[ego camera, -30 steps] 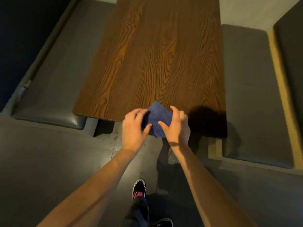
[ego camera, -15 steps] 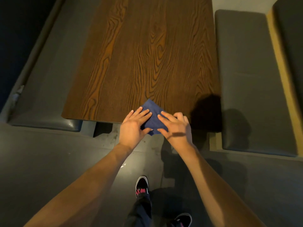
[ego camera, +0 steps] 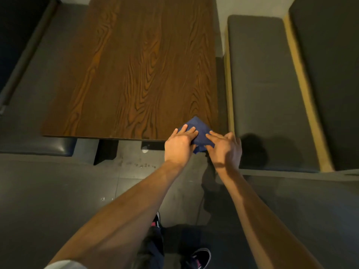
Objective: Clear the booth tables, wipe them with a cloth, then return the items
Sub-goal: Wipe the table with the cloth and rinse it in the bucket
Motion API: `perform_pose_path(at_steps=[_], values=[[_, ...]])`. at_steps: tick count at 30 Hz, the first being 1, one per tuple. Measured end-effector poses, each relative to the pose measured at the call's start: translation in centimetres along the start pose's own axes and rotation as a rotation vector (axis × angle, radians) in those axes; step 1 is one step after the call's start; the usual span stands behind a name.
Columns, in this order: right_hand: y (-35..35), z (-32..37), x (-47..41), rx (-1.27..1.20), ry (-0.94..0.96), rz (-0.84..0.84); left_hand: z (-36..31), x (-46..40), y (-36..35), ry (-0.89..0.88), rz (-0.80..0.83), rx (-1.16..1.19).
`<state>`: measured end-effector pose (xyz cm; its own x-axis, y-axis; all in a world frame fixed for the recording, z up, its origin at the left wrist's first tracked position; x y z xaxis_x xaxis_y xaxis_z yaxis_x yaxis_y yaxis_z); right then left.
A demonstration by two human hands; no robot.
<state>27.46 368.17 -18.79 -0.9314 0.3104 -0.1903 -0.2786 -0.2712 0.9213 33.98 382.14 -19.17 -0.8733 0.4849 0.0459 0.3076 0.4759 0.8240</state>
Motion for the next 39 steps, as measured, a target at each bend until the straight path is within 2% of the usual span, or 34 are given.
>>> perform_pose_path(at_steps=[4,6,12,20,23,25,28,33,39], values=[[3.9,-2.9,1.4,-0.036,-0.226,0.030,-4.5,0.1,-1.3,0.058,0.061,0.024],[5.6,-4.8,2.6,-0.085,-0.312,0.048,-6.9,0.7,-1.7,0.033,0.076,0.059],[11.6,-9.9,7.5,-0.232,-0.414,0.017,-14.6,4.0,-3.7,0.057,0.221,0.476],[21.8,-15.3,13.0,-0.773,-0.786,-0.196,-27.0,7.9,-4.2,0.078,0.218,0.830],[25.6,-16.8,13.7,-0.808,-0.713,-0.154,-31.5,8.8,-3.4,0.121,0.220,0.929],[27.9,-18.4,14.5,-0.823,-0.736,-0.133,-34.9,9.3,-2.9,0.143,0.251,0.983],[31.6,-20.8,15.6,-0.866,-0.731,-0.192,-39.7,9.8,-3.0,0.172,0.326,1.052],[39.0,-25.8,18.8,-0.914,-0.704,-0.362,-48.3,10.6,-5.4,0.227,0.549,1.114],[47.5,-34.7,22.5,-1.106,-0.723,-0.523,-60.9,11.1,-11.1,0.234,0.844,1.095]])
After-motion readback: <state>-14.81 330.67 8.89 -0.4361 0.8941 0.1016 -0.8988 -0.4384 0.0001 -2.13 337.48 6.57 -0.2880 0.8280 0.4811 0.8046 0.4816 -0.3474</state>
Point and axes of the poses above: each hand's wrist, its own x-axis away from the middle knuckle, its own y-axis out of the back of the hand, z = x × y, the point moved 4 cm from there along -x, towards the middle knuckle, and after that the axes turned 4 degrees about x, right-handed, at the moved point
